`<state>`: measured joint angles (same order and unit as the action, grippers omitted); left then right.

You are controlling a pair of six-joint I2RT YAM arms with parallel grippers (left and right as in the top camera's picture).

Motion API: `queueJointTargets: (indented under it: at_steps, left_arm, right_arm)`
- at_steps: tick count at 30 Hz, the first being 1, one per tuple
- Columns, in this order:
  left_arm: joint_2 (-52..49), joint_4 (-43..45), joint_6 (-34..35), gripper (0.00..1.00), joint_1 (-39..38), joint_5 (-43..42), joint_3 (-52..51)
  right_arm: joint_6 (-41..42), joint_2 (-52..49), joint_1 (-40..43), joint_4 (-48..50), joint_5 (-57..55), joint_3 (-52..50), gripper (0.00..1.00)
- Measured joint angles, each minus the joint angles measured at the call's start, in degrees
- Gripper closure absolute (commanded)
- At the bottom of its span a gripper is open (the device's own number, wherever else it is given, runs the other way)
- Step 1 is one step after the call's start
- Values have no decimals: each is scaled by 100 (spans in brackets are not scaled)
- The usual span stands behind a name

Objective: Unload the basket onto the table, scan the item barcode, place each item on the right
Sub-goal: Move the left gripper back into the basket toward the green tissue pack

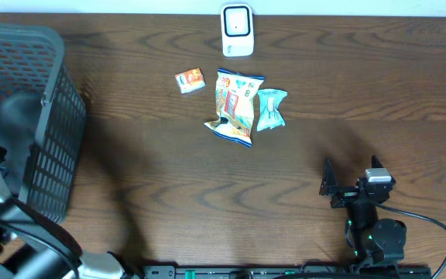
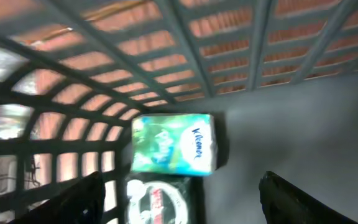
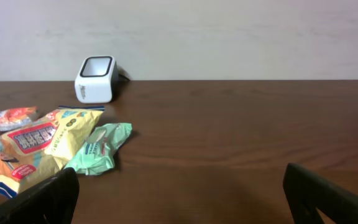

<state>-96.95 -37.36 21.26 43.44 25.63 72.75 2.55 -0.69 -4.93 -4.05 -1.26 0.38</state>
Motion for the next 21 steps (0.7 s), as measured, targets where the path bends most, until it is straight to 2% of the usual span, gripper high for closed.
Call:
queueJointTargets:
  at_steps: [10, 21]
  left_arm:
    - [-984, 474, 105, 22, 2, 0, -11]
    - [-1318, 787, 107, 22, 138, 7, -13]
  right_arm:
    - [0, 0, 0, 0, -2, 0, 1]
    - [0, 0, 0, 2, -2, 0, 1]
